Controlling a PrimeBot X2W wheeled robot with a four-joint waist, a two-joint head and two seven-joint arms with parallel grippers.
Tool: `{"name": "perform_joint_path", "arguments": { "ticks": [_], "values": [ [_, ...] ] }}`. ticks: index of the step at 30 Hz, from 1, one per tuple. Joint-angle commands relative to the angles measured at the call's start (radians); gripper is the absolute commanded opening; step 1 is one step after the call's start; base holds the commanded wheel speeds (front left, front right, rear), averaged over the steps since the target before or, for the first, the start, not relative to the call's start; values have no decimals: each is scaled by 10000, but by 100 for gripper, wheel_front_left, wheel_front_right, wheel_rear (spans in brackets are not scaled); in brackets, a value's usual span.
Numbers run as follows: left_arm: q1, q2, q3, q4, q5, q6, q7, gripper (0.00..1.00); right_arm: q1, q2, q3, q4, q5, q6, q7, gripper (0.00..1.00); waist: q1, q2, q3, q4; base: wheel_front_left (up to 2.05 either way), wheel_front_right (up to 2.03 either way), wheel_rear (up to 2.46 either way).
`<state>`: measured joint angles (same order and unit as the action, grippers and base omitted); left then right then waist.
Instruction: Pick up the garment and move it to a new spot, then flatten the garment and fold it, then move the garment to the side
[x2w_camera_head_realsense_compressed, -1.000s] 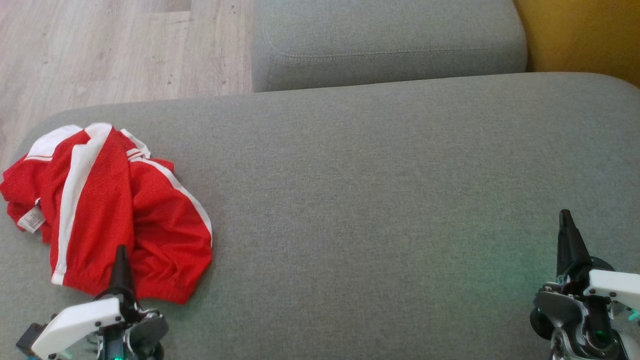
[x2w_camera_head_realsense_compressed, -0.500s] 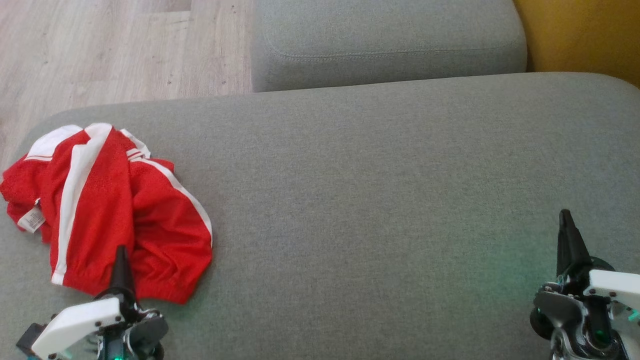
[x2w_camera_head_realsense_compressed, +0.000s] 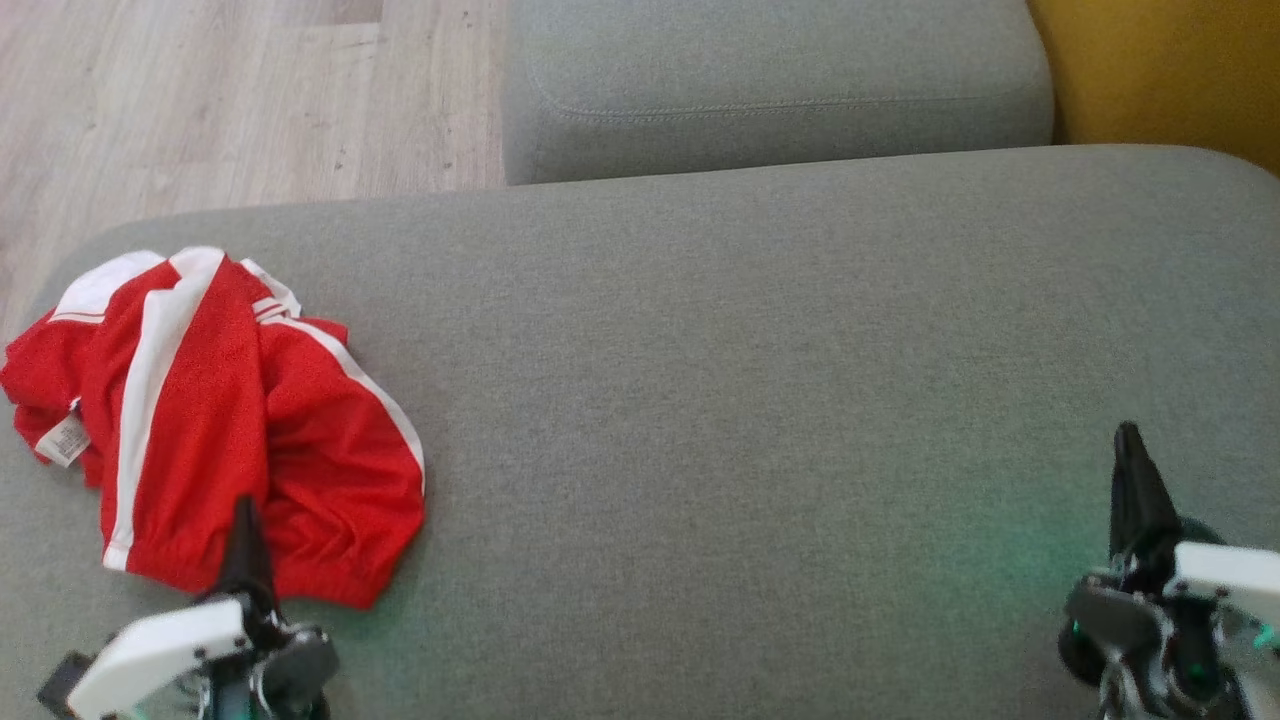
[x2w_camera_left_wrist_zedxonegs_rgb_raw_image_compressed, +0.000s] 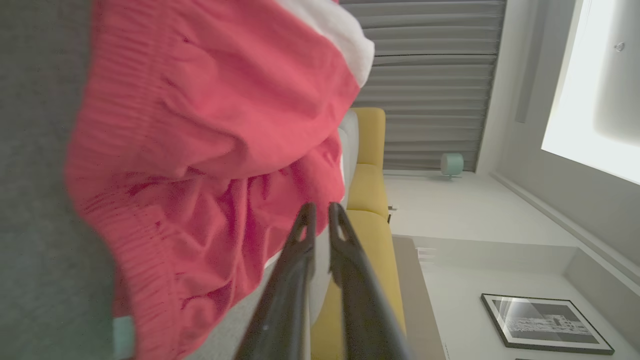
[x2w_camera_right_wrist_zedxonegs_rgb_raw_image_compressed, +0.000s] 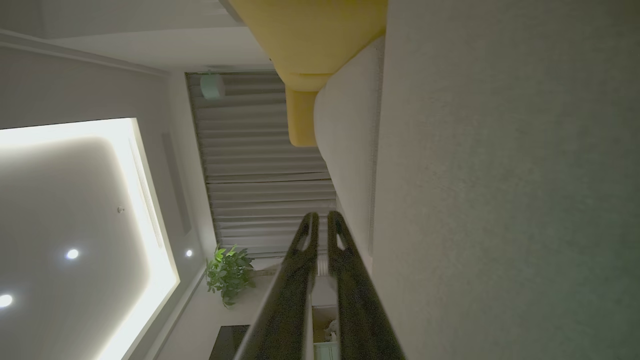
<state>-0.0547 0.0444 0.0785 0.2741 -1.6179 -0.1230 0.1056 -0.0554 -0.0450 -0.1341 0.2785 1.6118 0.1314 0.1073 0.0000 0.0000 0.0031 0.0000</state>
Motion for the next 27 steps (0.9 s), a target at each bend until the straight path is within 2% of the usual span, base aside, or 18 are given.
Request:
{"name": "perform_joint_path", "arguments": {
  "ticks": [1,3,15,27],
  "values": [
    [6,2,-6,43,2,-2,-6,100,7,0,9,50,3,0,-1,100,0,0,0,0,0,0,0],
    [165,-19,-36,370,0,0,-8,100,197,27,21,391,0,0,0,100,0,0,0,0,0,0,0],
    [85,-1,-194,285,628,-7,-359,100,69,-31,540,288,-590,-1,-354,100,0,0,19,-3,0,0,0],
    [57,-4,-322,-116,2410,218,-711,100,26,10,706,83,-2708,-1,-708,100,0,0,9,-22,0,0,0]
  ]
}}
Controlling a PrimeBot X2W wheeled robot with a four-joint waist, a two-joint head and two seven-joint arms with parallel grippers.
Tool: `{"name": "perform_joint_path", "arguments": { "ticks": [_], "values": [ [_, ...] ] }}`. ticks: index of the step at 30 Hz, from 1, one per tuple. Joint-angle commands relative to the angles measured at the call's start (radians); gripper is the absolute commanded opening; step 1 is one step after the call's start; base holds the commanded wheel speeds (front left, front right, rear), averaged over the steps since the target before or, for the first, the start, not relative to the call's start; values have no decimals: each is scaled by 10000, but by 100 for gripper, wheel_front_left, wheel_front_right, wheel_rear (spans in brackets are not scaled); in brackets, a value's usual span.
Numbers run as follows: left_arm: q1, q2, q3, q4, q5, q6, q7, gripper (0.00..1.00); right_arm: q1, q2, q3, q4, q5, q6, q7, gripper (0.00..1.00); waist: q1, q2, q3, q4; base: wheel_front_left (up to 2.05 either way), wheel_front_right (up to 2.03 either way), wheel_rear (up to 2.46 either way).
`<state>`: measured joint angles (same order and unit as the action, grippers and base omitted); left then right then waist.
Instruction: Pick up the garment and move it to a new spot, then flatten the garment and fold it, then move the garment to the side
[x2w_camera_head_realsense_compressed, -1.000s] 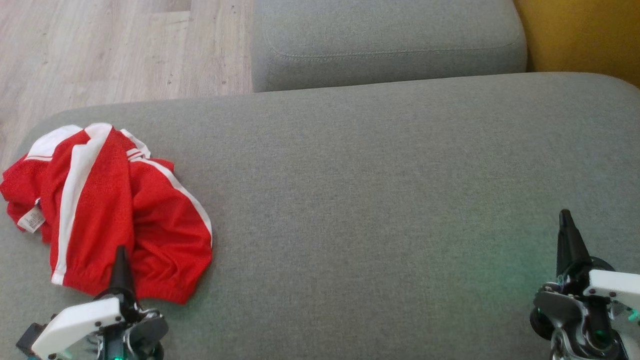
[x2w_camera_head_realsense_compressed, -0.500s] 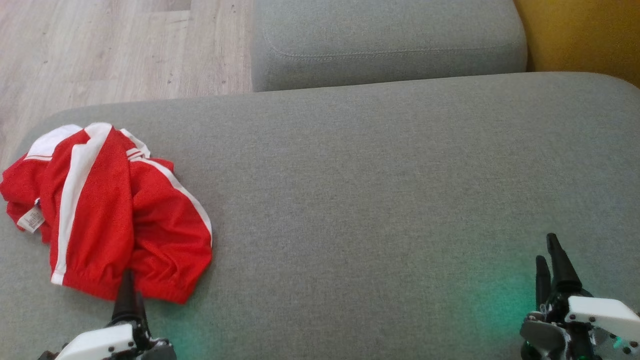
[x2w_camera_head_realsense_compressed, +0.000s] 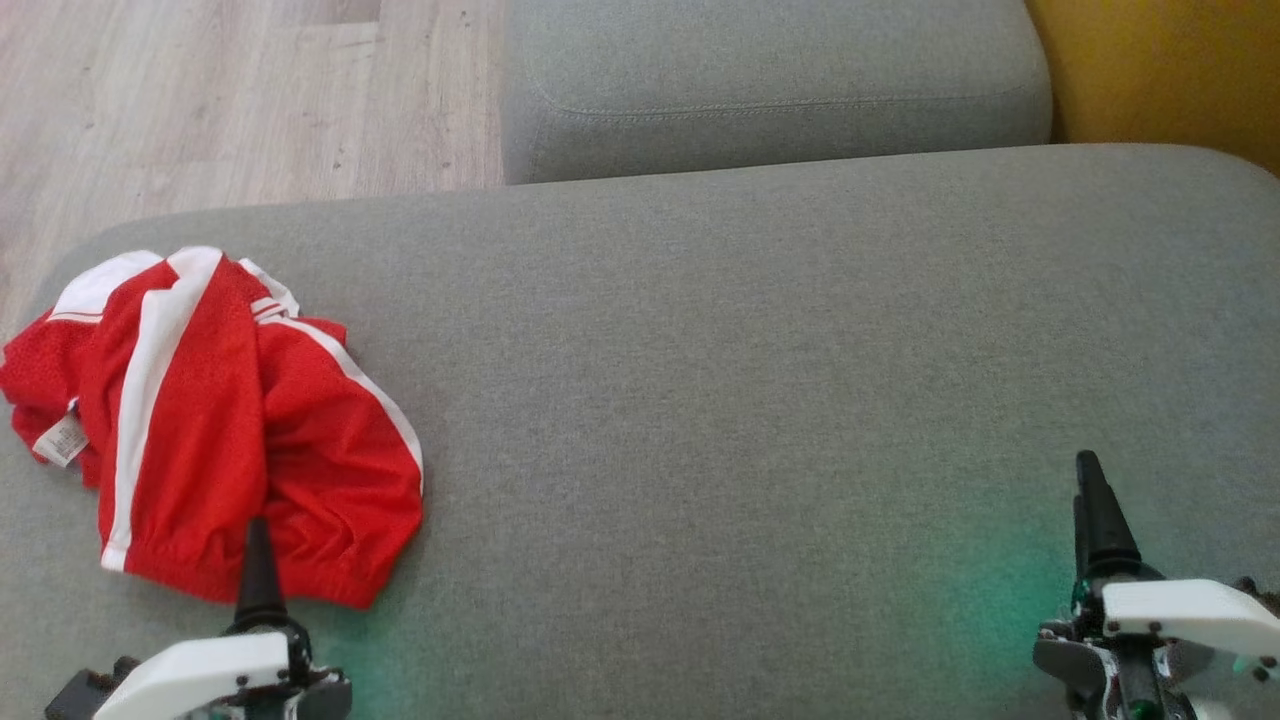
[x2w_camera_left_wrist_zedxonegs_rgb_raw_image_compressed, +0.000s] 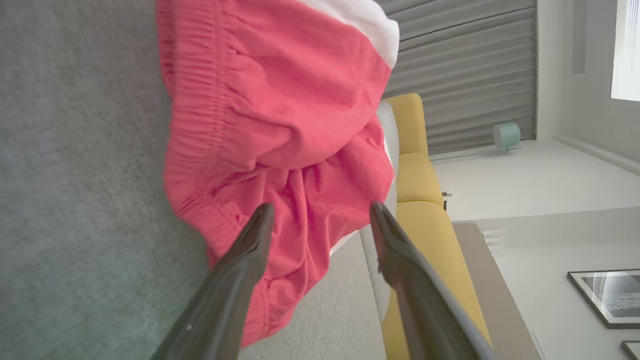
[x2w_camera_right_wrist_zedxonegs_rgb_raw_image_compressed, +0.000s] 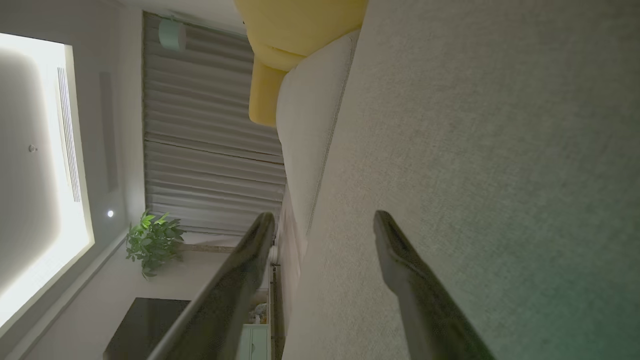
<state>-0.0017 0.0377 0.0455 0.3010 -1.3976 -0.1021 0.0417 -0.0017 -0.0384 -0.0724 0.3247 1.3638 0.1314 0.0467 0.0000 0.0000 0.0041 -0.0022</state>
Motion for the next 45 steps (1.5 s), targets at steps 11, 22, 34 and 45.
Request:
{"name": "perform_joint_path", "arguments": {
  "ticks": [11,22,34,45],
  "values": [
    [-436,70,-277,-845,1860,258,-394,100,-480,-61,573,-570,-1955,-2,-426,100,0,0,-10,-34,0,0,0],
    [-383,77,-599,-1171,3591,619,-717,100,-505,-68,862,-653,-3360,-3,-751,100,0,0,-25,-83,0,0,0],
    [-335,125,-939,-1362,5227,955,-1040,100,-579,-75,1290,-710,-4763,-3,-1076,100,0,0,-49,-140,0,0,0],
    [-309,144,-1176,-1616,6569,1443,-1361,100,-588,-82,1512,-890,-6130,-4,-1400,100,0,0,-59,-162,0,0,0]
  ]
}}
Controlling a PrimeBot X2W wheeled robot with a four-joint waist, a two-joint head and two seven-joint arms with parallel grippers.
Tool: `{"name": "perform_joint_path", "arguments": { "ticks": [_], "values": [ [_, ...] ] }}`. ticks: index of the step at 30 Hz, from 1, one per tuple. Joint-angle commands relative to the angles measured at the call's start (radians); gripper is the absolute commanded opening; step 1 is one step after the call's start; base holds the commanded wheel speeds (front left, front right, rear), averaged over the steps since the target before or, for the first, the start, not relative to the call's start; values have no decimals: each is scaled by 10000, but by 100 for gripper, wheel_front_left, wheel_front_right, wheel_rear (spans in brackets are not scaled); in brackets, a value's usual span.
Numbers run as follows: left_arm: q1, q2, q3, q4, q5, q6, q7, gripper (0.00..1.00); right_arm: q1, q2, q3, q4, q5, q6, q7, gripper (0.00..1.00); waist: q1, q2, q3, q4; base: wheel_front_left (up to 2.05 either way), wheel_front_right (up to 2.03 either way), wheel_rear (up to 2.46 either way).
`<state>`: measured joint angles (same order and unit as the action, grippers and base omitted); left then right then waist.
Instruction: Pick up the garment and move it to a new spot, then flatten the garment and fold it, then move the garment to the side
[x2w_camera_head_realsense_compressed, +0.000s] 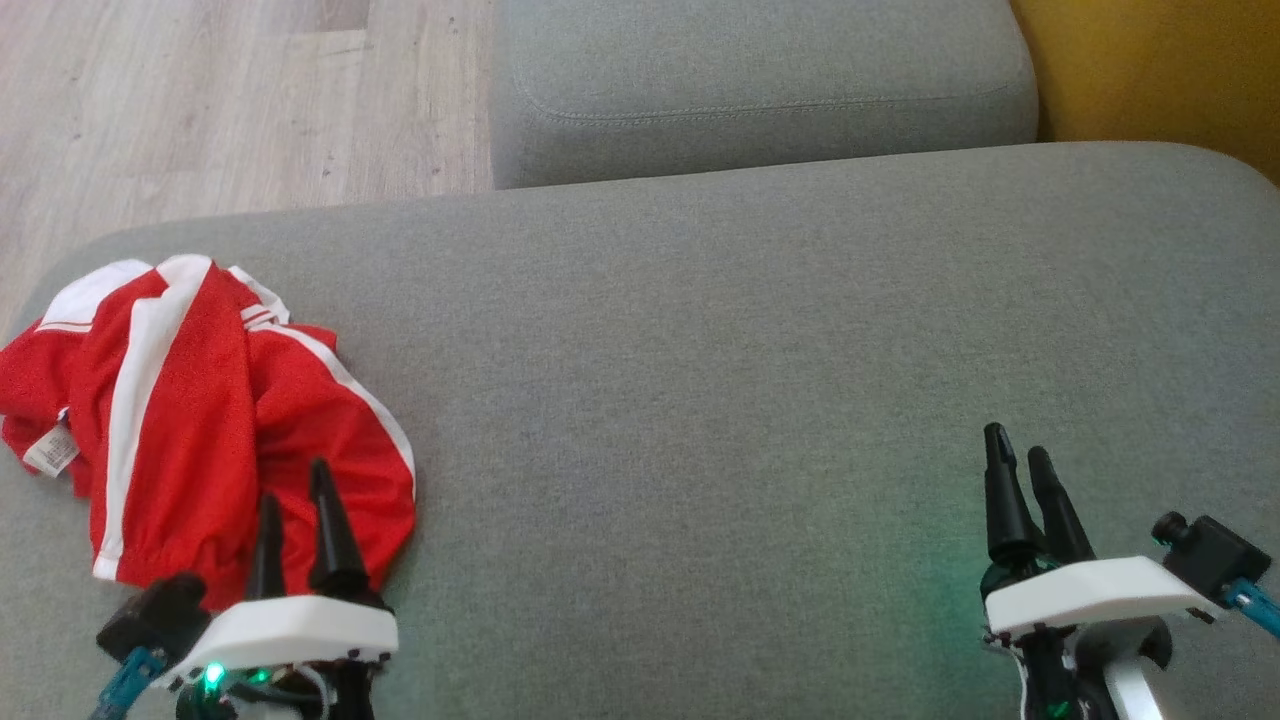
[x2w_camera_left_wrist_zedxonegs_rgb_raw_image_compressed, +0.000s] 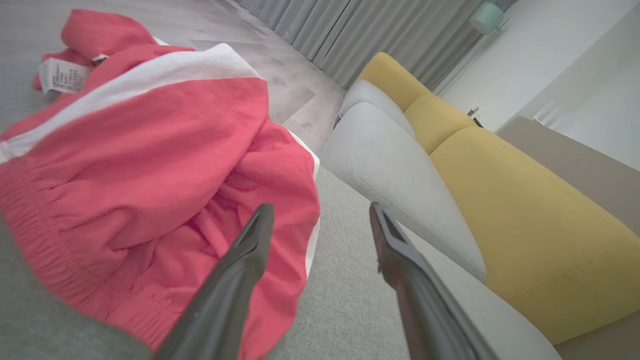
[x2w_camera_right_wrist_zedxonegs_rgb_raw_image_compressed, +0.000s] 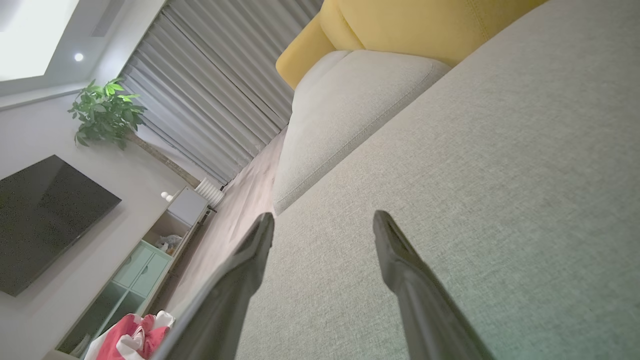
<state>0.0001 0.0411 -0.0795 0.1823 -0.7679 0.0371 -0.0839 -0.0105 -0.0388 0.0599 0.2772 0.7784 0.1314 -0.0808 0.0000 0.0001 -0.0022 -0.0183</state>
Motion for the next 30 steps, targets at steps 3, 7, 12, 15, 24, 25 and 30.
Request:
{"name": "perform_joint_path", "arguments": {
  "ticks": [3,7,12,15,24,25,30],
  "values": [
    [-335,116,-41,-519,652,88,-193,100,-507,-80,243,-457,-674,-4,-213,100,0,-1,9,-8,0,0,0],
    [-339,108,-138,-660,1068,119,-311,100,-518,-82,352,-510,-1203,-4,-331,100,0,-1,21,-16,0,0,0],
    [-350,101,-276,-810,1743,217,-457,100,-514,-85,537,-553,-1814,-5,-479,100,0,-1,18,-20,0,0,0],
    [-354,101,-368,-857,2209,384,-545,100,-520,-87,622,-574,-2200,-5,-568,100,0,-1,17,-24,0,0,0],
    [-356,122,-647,-778,3333,524,-808,100,-517,-93,694,-545,-3438,-5,-832,100,0,-1,1,-46,0,0,0],
    [-350,125,-672,-714,3437,515,-838,100,-525,-94,680,-521,-3611,-6,-862,100,0,-1,2,-52,0,0,0],
    [-403,167,-764,-425,4067,569,-984,100,-551,-97,634,-484,-4436,-6,-1010,100,0,-1,35,-73,0,0,0]
  ]
}}
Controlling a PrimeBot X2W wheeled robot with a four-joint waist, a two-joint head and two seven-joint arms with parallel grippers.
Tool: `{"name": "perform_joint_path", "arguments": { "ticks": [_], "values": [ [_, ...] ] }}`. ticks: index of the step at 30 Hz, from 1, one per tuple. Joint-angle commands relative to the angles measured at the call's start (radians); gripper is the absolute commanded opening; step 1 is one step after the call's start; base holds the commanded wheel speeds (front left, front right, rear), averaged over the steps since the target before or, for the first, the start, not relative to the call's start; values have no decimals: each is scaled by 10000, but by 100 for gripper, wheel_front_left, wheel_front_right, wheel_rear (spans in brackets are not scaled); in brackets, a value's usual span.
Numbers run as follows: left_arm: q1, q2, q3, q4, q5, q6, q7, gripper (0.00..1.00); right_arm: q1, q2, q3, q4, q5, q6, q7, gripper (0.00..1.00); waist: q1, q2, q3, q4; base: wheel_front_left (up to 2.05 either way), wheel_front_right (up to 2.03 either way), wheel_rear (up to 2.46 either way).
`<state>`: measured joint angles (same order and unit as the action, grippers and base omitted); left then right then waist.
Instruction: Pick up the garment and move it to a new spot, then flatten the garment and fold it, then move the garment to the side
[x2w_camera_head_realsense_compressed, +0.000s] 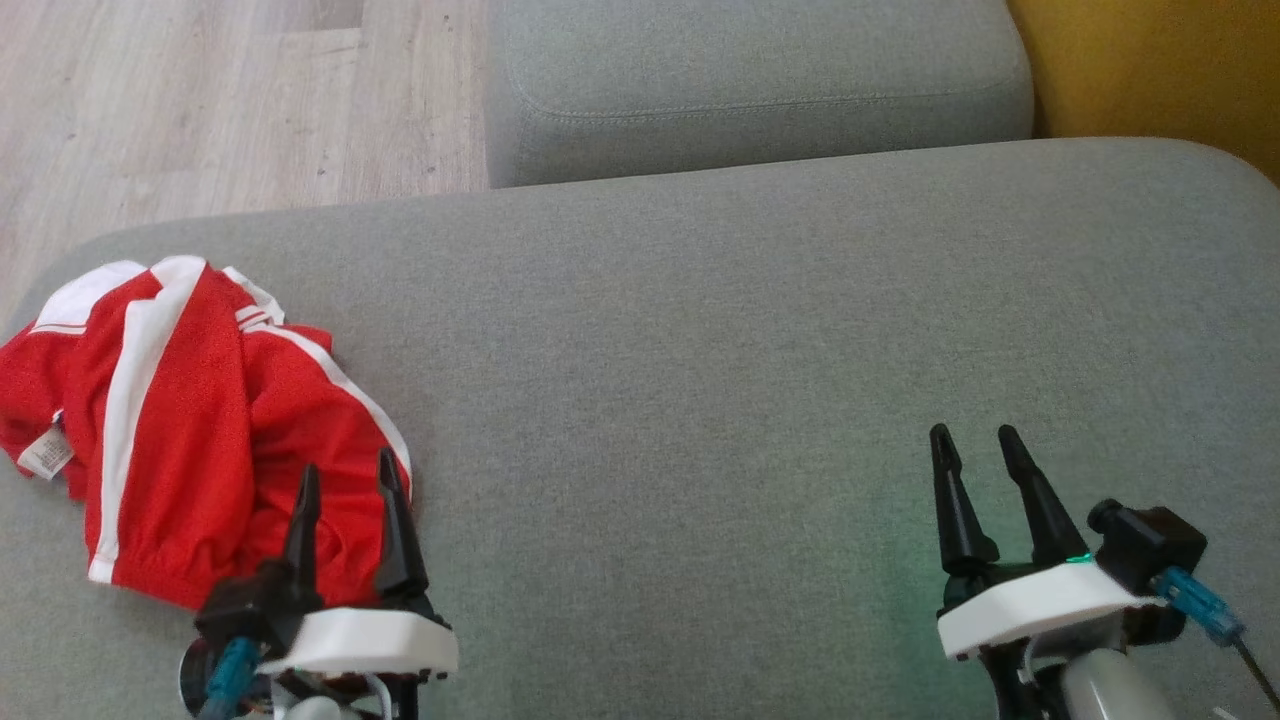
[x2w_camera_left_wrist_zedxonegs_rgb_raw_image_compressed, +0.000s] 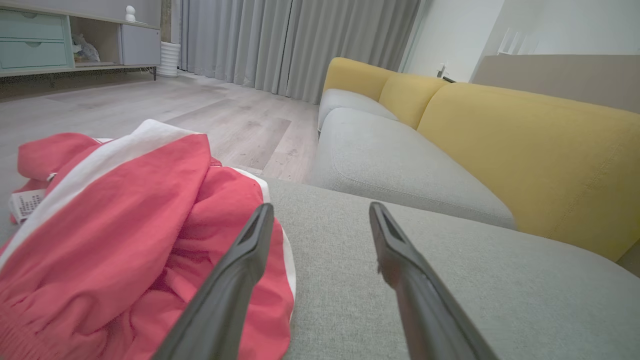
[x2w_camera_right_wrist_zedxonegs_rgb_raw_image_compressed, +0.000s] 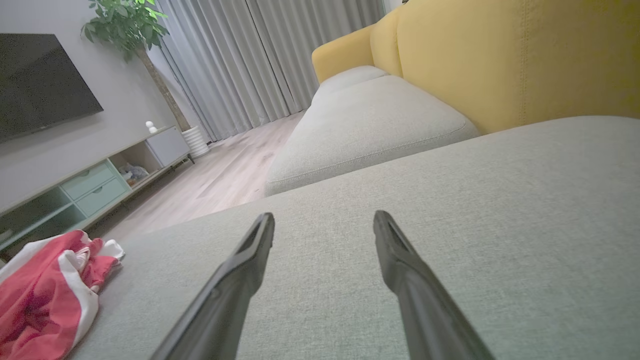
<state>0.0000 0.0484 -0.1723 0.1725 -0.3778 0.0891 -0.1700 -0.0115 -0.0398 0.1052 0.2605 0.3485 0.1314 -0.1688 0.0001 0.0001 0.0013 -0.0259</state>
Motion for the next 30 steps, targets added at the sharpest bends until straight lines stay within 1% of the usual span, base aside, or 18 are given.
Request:
{"name": "perform_joint_path", "arguments": {
  "ticks": [1,6,9,14,26,30],
  "values": [
    [-417,96,148,-299,288,53,-153,100,-538,-88,139,-305,-287,-6,-159,100,-1,-1,5,-4,0,0,0],
    [-447,89,122,-194,812,82,-299,100,-532,-91,-66,-289,-1057,-6,-307,100,-1,-1,21,-37,0,0,0],
    [-444,74,141,-138,1039,23,-387,100,-537,-93,-122,-252,-1461,-6,-395,100,-1,-1,22,-66,0,0,0],
    [-457,55,81,-137,1819,-6,-563,100,-555,-97,-238,-113,-2256,-7,-572,100,-1,-1,32,-121,0,0,0],
    [-474,27,22,85,3119,18,-914,100,-606,-104,-92,31,-3872,-7,-926,100,-1,-1,51,-137,0,0,0],
    [-483,22,36,113,3108,-2,-918,100,-600,-104,-115,43,-3881,-7,-929,100,-1,-1,61,-113,0,0,0]
  ]
}}
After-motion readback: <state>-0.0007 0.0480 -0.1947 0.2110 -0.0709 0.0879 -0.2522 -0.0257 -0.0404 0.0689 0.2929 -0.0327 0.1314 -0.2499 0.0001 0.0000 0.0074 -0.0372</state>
